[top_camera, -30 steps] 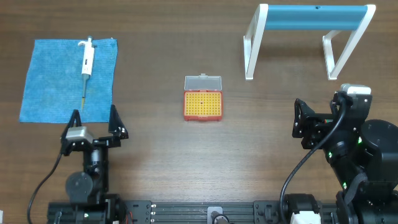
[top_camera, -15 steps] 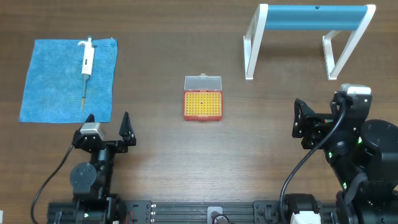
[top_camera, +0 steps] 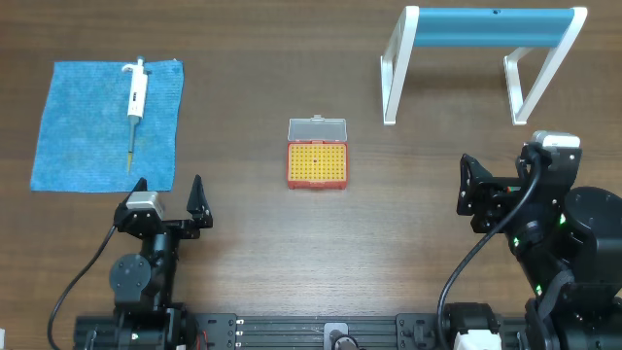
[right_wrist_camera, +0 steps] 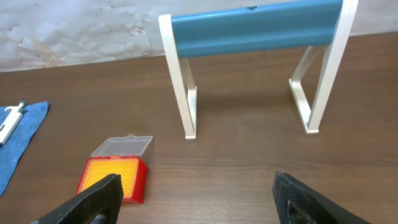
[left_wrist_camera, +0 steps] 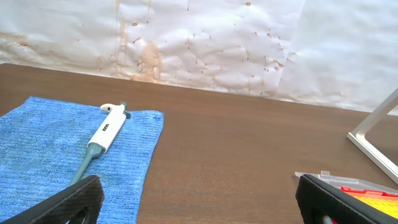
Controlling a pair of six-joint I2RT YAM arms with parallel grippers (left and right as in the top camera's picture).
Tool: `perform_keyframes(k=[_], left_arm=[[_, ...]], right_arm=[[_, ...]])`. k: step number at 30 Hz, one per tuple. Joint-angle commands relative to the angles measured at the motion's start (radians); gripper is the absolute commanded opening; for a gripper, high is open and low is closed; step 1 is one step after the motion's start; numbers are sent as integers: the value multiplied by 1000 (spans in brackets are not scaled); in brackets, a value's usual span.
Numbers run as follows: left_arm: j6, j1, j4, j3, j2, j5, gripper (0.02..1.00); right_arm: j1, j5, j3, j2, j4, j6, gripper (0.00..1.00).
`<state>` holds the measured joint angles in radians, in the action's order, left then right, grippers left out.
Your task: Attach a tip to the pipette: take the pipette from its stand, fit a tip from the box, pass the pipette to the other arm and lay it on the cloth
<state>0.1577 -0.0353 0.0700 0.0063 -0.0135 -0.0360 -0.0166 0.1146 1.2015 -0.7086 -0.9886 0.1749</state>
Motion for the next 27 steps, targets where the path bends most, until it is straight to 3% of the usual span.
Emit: perform_keyframes(k=[1,13,17,23,27], left_arm=[[-16,4,6,-1,8,-22,998],[-16,4,6,-1,8,-22,998],[-16,4,6,-1,8,-22,998],[-16,4,6,-1,8,-22,998],[-16,4,6,-1,8,-22,998]], right_arm=[[5,9,-3,-1,2,8,794],[5,8,-3,0,2,7,796],[4,-78,-13,24,20,-11,794],[4,-150,-211,183,299,-14,794],[4,-149,-451,327,515,-1,787]])
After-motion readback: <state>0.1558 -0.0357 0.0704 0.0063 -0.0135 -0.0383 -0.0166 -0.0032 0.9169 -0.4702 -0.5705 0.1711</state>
